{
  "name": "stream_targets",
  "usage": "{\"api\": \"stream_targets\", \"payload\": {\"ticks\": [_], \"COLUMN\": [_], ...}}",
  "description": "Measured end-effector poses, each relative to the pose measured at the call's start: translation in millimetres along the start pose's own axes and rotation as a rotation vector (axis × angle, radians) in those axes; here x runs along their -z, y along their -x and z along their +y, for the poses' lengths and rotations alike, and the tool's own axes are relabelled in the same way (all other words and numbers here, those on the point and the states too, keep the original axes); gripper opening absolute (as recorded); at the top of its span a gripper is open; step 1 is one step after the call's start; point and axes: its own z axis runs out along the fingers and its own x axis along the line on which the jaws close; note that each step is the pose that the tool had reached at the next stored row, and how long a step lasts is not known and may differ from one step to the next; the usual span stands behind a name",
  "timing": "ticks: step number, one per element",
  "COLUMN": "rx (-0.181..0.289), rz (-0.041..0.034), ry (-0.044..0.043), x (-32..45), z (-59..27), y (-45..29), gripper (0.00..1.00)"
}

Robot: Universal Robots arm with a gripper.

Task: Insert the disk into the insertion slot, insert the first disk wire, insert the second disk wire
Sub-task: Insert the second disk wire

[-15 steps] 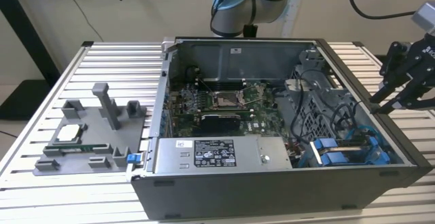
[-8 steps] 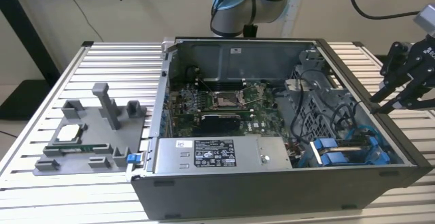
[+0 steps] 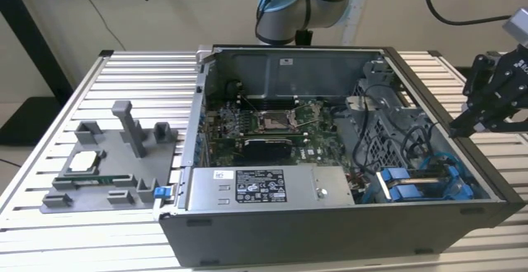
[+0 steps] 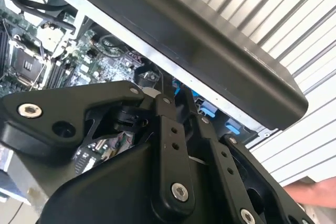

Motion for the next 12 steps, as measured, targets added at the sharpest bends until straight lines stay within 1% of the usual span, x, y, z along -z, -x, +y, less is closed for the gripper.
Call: {"api": "stream_targets", "payload": {"ticks": [3, 7, 11, 12], "rx": [0.0, 0.0, 0.0, 0.0], "rz": [-0.0031, -0.0036, -0.0038, -0.004], "ry": [0.0005, 0.0043, 0.0048, 0.0048], "x": [-0.1, -0.8, -1.0, -1.0], "z": [0.1, 0.0, -0.1, -0.1], "y": [-1.8, -3.0, -3.2, -3.1], "gripper": [1.0, 1.0, 1.0, 0.0]}}
